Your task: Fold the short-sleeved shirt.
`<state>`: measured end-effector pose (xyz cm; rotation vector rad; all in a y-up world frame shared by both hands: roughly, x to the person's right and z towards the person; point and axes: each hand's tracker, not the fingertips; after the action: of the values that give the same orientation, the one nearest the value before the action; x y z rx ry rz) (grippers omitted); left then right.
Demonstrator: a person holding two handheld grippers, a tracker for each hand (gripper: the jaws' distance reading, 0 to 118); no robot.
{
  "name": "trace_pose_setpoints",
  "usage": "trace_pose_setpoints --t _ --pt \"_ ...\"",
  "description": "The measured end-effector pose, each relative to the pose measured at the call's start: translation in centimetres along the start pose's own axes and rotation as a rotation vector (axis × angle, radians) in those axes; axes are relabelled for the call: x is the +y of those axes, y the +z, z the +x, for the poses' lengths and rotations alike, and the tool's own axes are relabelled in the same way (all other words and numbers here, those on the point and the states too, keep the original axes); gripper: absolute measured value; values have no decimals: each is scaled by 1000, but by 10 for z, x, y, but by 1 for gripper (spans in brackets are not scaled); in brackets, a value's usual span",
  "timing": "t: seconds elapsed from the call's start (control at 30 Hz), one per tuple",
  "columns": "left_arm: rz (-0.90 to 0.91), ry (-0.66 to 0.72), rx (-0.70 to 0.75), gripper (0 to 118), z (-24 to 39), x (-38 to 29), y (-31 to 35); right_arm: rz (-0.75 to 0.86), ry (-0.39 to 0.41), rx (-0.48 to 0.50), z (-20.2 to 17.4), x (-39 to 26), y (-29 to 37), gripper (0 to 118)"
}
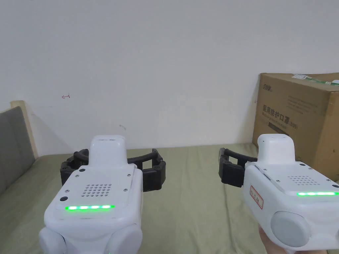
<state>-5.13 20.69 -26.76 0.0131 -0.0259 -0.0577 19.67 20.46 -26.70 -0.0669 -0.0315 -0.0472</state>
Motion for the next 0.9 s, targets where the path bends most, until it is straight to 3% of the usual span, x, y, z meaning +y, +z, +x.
trace_pose_setpoints --t 0.4,0.9 --pt "-46 -15 -3 118 -6 -4 -13 -17 18 -1 -2 -2 -7 93" --pt "-87 63 -35 118 -14 -2 -20 -46 30 20 -9 -7 -13 93"
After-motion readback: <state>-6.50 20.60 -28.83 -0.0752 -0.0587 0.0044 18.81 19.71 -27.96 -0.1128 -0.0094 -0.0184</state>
